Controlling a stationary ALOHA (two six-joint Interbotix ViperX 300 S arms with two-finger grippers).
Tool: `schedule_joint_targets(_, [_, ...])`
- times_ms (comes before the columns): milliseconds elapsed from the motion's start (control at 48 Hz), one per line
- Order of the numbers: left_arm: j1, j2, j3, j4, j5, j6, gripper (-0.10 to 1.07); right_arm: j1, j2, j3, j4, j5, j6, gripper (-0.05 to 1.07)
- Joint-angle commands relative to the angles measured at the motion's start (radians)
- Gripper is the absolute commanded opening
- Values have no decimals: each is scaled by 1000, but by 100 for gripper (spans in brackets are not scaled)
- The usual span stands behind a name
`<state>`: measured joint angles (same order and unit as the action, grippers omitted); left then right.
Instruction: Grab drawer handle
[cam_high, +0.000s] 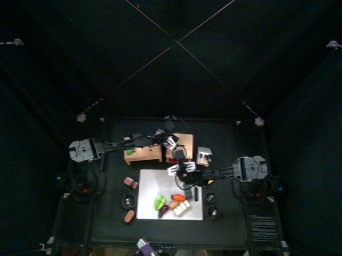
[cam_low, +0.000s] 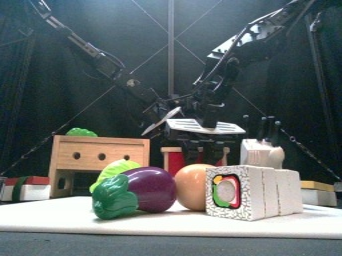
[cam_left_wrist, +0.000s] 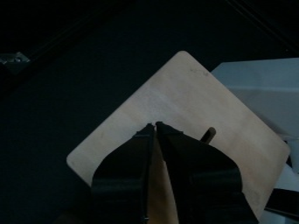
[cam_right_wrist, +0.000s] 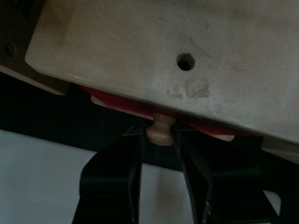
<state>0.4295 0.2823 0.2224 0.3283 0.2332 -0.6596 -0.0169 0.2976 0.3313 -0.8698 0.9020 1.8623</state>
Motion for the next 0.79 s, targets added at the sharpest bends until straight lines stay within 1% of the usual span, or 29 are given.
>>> schedule_joint_targets(0, [5,2,12,-2,14,0,58,-8,-20,-14,0,9,2,59])
schedule_joint_targets(771, [5,2,14,-3,15,0,58,0,-21,-15,2,20,-3,57])
